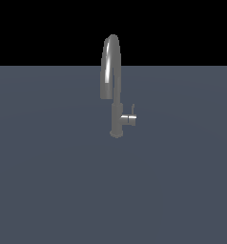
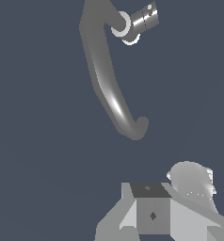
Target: Turn on the faucet by rotating a designated handle.
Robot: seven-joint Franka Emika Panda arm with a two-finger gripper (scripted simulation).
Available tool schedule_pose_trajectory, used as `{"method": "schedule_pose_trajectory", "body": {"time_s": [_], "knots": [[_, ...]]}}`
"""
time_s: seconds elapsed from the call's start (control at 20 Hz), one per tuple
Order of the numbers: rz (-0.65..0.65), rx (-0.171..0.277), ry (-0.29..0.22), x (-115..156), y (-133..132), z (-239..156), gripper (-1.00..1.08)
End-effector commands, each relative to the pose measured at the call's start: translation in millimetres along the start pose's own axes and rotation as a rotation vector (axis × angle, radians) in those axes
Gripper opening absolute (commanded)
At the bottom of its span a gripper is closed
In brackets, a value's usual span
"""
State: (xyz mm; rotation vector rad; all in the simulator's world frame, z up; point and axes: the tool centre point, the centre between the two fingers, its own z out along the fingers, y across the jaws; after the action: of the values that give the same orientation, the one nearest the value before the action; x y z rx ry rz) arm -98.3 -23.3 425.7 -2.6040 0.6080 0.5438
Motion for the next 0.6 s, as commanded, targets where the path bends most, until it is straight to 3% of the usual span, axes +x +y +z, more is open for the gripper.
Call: {"method": "schedule_pose_trajectory", "body": {"time_s": [0.0, 0.55], "knots": [[0.039, 0.041, -0.034, 17.0, -1.9, 1.3, -1.00], [0.216, 0.227, -0.193, 92.9, -3.1, 14.5, -1.00]]}}
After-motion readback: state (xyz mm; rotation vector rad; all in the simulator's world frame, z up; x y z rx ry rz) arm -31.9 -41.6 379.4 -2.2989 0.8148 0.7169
